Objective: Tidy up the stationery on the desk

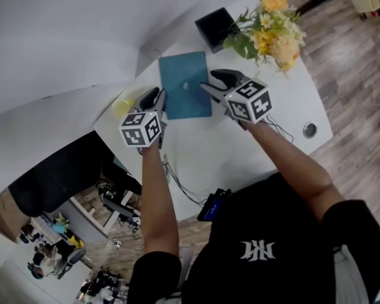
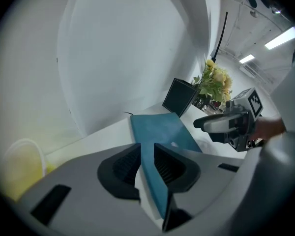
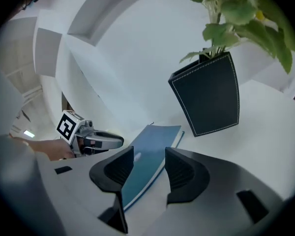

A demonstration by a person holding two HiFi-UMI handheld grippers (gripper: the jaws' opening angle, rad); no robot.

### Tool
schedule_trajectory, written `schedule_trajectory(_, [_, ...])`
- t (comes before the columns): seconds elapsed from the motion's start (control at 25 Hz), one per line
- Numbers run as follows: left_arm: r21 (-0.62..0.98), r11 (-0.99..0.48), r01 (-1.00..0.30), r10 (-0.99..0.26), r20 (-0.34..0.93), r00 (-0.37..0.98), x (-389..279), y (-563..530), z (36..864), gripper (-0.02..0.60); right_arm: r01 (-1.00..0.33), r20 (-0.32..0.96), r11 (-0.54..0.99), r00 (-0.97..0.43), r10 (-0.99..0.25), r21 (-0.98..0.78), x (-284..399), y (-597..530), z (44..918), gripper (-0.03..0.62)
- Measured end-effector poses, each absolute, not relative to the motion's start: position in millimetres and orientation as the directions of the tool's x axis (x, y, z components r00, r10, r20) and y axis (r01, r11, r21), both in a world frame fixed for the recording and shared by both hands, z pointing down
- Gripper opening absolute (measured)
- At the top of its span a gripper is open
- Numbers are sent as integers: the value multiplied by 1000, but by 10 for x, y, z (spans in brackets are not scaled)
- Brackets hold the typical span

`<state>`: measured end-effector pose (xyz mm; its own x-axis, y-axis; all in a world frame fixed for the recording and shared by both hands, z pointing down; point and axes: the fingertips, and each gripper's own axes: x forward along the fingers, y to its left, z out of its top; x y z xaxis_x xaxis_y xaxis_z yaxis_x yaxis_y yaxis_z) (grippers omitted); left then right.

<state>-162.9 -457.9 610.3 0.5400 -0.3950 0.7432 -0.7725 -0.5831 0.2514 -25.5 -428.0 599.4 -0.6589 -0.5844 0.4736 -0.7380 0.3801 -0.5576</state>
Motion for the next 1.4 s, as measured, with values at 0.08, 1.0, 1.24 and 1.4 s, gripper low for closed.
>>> schedule_trajectory(0.08, [247,-583,-774,-382,757,530,-1621,-4594,6169,88,-750,501,348,-644,-579,-562,-241,-4303,6061,202])
schedule_trajectory(1.0, [281,-547,-789,-368,766,527,-1586,-4640,6328,74,-846,692,202,-523,-498,-493,-282,-4308,6407,145])
schedule_trajectory(1.24, [283,-540,-793,-357,776,520,-1578,-4632,6338,66,-851,706,233,-521,-479,-470,-306,-4288,6425,132])
schedule_trajectory(1.4, [292,-534,-793,-344,782,520,-1569,-4547,6345,64,-852,713,249,-523,-468,-461,-307,-4231,6434,124])
